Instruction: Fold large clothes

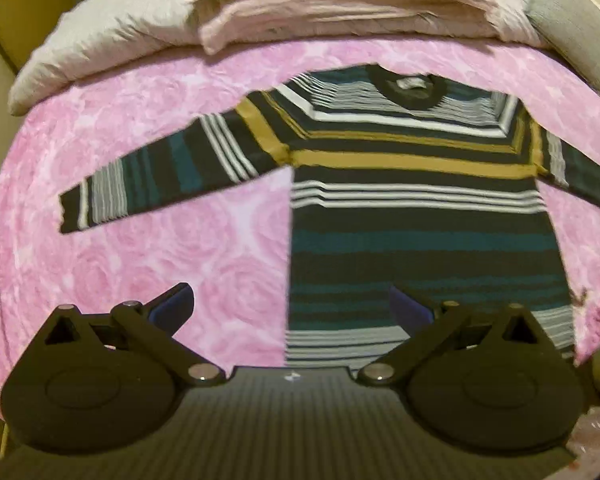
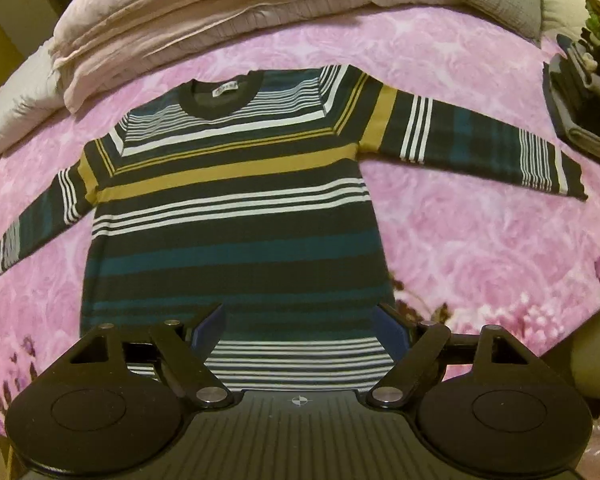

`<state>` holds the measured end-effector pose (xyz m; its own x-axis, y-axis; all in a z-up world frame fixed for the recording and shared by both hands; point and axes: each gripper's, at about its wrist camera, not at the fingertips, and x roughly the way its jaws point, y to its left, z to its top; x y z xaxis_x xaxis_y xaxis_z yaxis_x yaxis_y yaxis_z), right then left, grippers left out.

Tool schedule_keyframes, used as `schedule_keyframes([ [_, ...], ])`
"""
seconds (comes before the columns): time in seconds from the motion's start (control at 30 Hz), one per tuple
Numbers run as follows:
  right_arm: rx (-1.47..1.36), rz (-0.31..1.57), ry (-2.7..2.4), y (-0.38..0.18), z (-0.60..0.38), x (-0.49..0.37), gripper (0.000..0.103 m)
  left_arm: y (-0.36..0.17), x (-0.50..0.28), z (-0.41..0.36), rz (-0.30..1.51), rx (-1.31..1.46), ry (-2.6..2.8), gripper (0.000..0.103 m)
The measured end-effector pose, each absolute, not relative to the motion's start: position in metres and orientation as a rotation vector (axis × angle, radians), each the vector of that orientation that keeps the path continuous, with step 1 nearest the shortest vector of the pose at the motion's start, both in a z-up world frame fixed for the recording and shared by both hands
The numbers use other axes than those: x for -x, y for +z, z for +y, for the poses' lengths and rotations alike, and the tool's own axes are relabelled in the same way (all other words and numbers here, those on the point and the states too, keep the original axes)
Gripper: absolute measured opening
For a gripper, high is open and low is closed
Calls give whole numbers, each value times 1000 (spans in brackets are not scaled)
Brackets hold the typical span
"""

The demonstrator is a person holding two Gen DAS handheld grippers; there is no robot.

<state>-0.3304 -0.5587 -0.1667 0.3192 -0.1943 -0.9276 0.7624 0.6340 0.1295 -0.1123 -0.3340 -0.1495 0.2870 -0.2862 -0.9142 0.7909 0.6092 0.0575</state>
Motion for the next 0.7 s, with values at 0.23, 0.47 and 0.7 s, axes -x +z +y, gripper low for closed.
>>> schedule_keyframes([
  [0.23,-639,1029,-745,-148,-538,332,78,-140,123,-346,1011,-609,-890,102],
  [0.47,-639,1039,-764,-138,-515,326,78,-133,124,-341,939,-630,-952,102],
  [0.7,-607,1040,-757,-127,-494,315,78,-133,121,-333,941,-627,-981,102],
])
